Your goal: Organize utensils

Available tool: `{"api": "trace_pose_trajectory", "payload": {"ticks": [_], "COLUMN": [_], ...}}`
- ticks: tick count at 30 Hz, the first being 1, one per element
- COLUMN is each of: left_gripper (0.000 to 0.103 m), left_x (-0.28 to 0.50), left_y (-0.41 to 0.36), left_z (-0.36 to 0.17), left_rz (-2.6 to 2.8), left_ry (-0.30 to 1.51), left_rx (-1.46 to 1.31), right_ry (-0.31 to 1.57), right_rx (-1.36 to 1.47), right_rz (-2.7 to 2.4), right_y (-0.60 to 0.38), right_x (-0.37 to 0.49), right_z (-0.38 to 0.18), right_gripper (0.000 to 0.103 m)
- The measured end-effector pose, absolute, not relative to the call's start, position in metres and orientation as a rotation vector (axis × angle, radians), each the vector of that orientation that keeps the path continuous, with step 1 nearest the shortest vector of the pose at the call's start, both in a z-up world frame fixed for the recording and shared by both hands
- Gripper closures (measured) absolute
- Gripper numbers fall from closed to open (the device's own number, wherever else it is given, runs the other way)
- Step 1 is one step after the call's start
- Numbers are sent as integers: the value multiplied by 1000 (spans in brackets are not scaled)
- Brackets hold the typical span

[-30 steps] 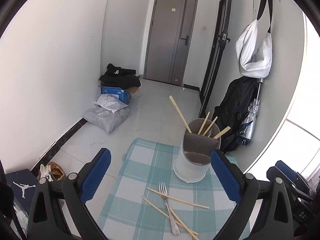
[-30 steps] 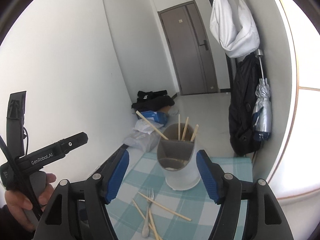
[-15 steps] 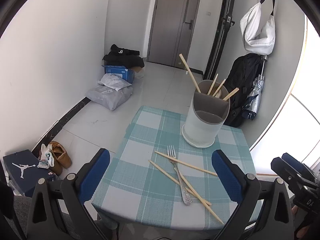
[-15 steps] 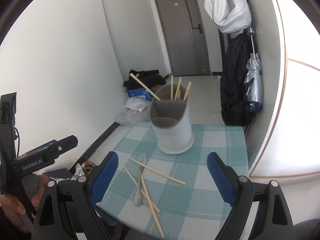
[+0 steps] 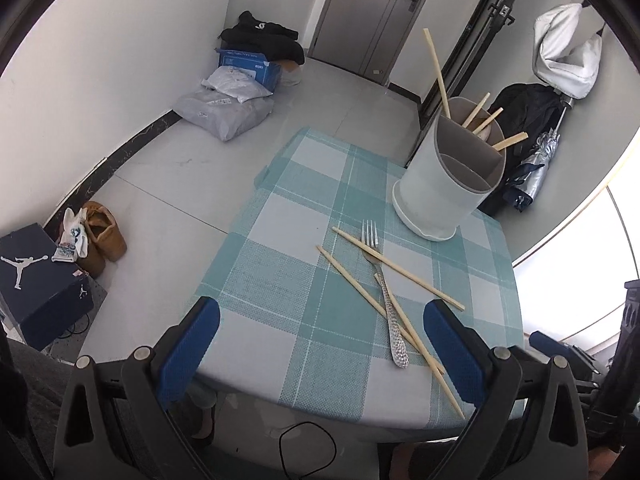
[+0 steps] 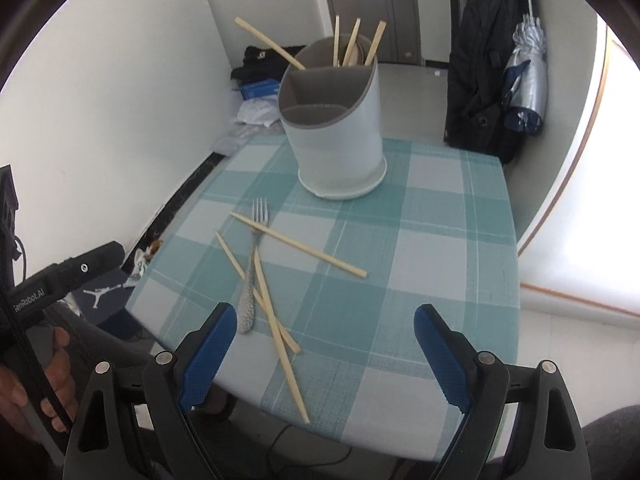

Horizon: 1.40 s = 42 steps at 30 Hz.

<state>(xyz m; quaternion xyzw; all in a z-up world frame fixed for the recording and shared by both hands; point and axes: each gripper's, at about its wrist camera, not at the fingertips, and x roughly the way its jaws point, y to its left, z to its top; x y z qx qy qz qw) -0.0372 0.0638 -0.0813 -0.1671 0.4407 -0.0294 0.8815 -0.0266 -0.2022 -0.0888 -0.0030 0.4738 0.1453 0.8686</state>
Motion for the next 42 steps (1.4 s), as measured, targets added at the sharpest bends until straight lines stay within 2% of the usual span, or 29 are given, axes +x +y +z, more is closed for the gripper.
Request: {"api": "trace_pose_trajectory", "payload": {"ticks": [4, 9, 15, 19, 21, 26, 37, 42], "left_gripper": [3, 3, 3, 3, 3, 3, 3, 3], "left_x": [-30, -27, -24, -20, -20, -18, -16, -15], "left_y": [77, 90, 109, 118, 119, 125, 127, 127], "left_z": [-90, -92, -95, -96, -95, -95, -99, -99], "left_rz": [-81, -72, -49, -46, -45, -36, -44, -39], "left_ry": [964, 973, 988, 1001, 999, 993, 1015, 1020], "left_rx": [-440, -482, -563, -616, -624, -638, -659, -660], "right_ry": [1070, 1118, 1171, 1163, 1179, 1219, 1253, 1247], "right_rx": [-20, -84, -148, -152, -151, -170, -34, -71], "right_rz": [348, 408, 452, 443, 437, 474, 463, 464], "right_y": [-188, -160, -126, -113, -107, -91, -97, -92], "right_x": [-8, 20, 52, 70, 79, 83, 119, 115], "right_z": [-102, -115, -137, -143, -146, -153, -159, -156], "right_gripper": [14, 21, 37, 41, 51, 63, 63, 63]}}
